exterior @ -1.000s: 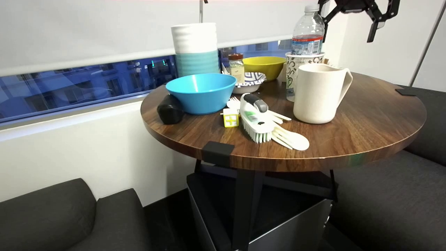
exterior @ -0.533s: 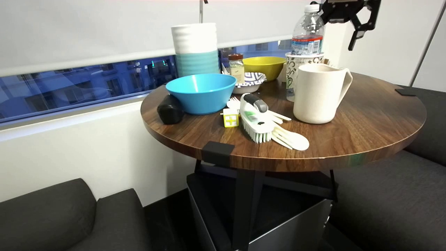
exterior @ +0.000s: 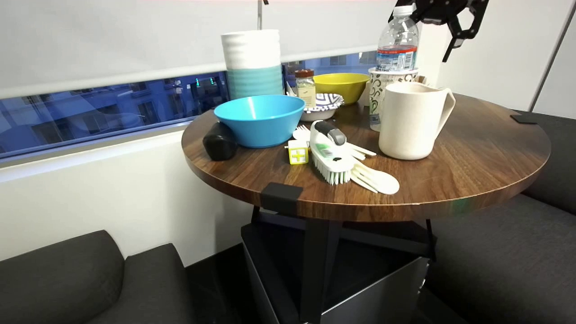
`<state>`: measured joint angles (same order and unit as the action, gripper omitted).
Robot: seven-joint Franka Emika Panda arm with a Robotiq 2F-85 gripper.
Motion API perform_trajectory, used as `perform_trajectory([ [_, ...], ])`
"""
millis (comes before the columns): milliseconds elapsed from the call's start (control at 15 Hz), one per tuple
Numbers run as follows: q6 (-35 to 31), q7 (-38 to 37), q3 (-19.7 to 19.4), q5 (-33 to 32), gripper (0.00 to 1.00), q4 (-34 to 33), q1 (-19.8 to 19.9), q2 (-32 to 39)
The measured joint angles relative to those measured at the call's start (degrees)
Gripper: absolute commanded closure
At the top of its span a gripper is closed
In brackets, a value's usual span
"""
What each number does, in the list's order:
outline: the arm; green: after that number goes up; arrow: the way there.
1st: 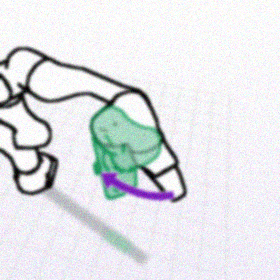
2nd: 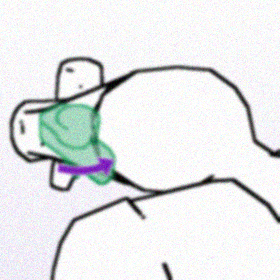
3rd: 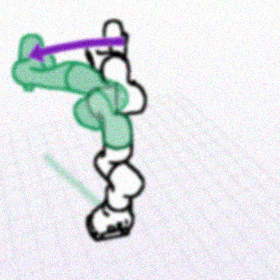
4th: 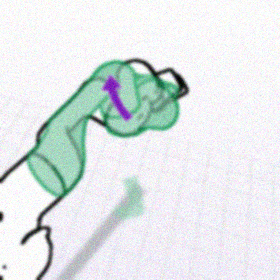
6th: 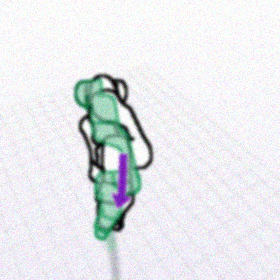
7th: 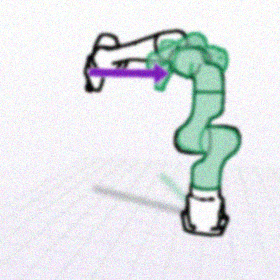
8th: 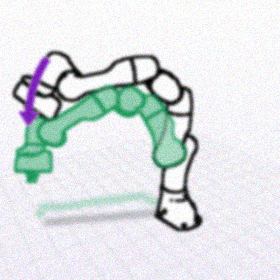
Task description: Pick up the water bottle from the table and put it in the paper cup, pick up the paper cup and put it in the white mug
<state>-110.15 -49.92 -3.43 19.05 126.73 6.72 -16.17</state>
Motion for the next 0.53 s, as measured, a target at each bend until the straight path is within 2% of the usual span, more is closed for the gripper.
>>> perform_trajectory([
  [267, 0.10, 10.76, 0.06, -0.11, 0.00, 2.48, -0.25, -1.94],
  [533, 0.10, 17.87, -0.02, -0.11, 0.00, 4.96, -0.08, -3.59],
])
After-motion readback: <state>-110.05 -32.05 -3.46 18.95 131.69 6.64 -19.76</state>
